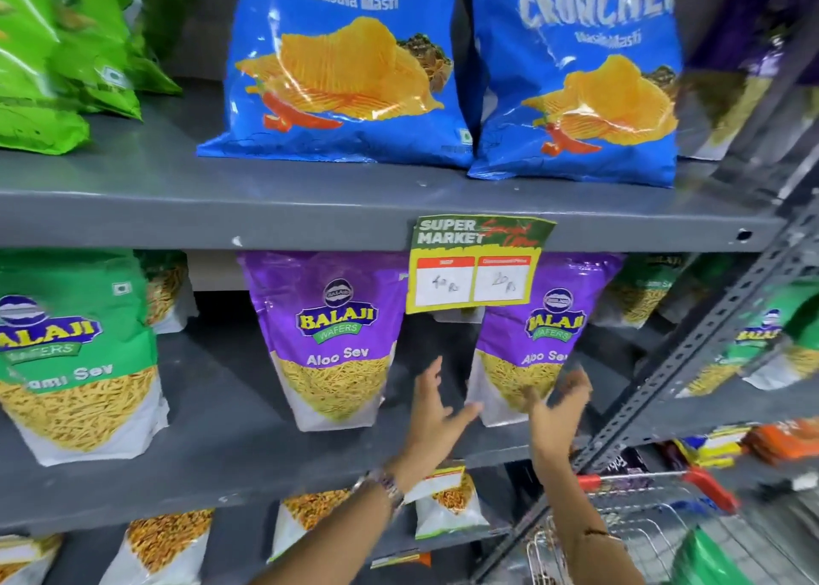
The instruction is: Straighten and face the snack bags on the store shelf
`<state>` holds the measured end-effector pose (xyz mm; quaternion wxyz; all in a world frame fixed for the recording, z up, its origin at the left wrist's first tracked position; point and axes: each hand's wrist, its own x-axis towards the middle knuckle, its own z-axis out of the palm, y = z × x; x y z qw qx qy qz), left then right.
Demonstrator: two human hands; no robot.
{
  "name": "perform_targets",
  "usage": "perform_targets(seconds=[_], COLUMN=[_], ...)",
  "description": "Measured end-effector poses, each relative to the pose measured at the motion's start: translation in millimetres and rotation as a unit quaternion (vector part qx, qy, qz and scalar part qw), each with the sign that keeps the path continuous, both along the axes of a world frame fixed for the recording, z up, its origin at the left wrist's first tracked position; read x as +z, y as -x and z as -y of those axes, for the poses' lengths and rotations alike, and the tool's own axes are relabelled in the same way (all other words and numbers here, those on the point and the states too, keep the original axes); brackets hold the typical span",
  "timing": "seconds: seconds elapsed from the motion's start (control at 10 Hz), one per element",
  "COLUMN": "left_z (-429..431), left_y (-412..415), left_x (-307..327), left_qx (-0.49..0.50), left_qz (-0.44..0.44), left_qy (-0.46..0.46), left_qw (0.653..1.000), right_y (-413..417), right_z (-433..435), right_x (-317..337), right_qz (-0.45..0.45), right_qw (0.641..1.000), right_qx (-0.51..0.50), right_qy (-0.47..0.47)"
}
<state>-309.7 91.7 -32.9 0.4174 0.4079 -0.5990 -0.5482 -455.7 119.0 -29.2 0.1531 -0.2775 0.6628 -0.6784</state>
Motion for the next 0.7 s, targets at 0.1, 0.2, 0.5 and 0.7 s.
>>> perform_targets(seconds=[0.1, 0.2, 0.5, 0.7], left_z=[19.6, 33.5, 48.7, 45.0], left_y=[28.3, 40.5, 46.4, 36.6], left_x=[6.3, 6.9, 7.9, 6.6], left_qx=[-0.005, 0.005, 0.01, -0.015], left_qz=[0.044, 0.062, 0.072, 0.057], left_qy=[-0.025, -0.039, -0.03, -0.032], left_qw=[0.999, 0.997, 0.997, 0.998], right_y=[18.1, 32.4, 24.8, 17.0], right_z=[2.3, 1.1, 2.7, -4.6], right_x=[-0.9, -2.2, 0.1, 0.3], right_qz=[0.025, 0.006, 0.001, 0.016], right_qw=[0.994, 0.988, 0.988, 0.991], right_qx=[0.099, 0.138, 0.143, 0.116], right_qy=[-0.025, -0.061, -0.053, -0.067])
